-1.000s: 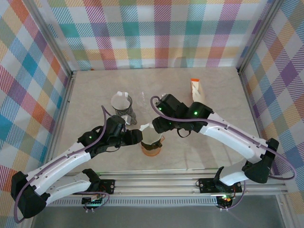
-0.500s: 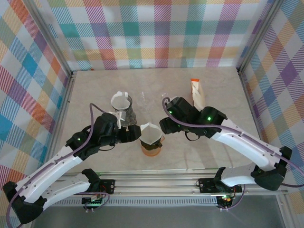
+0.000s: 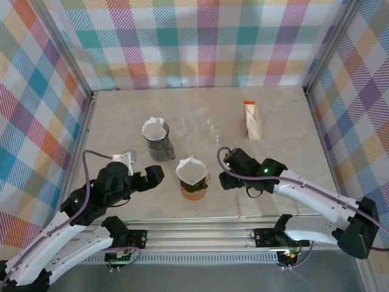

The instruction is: Place the coffee filter in the dripper

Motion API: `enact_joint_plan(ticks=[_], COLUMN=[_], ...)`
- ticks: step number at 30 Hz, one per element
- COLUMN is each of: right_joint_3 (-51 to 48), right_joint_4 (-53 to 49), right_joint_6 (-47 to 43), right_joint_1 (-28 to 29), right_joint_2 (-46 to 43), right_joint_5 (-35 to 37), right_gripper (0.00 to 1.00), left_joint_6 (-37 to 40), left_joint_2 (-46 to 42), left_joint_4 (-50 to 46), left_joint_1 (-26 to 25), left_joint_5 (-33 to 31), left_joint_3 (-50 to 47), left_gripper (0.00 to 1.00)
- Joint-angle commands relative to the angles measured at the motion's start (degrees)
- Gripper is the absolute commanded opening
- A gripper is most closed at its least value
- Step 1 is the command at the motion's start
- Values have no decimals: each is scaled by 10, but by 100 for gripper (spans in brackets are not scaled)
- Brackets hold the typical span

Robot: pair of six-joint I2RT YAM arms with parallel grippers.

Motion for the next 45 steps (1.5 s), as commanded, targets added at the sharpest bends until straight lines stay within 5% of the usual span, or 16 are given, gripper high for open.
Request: enact_joint_plan(ticks=[1, 16, 27, 45], right_joint_3=[-60, -213, -259, -185], right_joint_4=[128, 451, 596, 709], right_joint_6=[19, 124, 221, 233], right_joint_1=[-1, 3, 41, 45], right_joint_2=[-5, 65, 115, 259], right_joint_5=[-81, -200, -200, -211], right_gripper=[72, 33, 27, 23], left_joint_6=[-24, -68, -71, -73], left_joint_2=[-18, -76, -75, -102], left_joint_4=[-30, -53, -52, -82], left_joint_1=[3, 3, 3, 3], left_joint_5=[-27, -39, -33, -43], left_joint_3=[-27, -65, -67, -54], left_gripper=[100, 100, 100, 100])
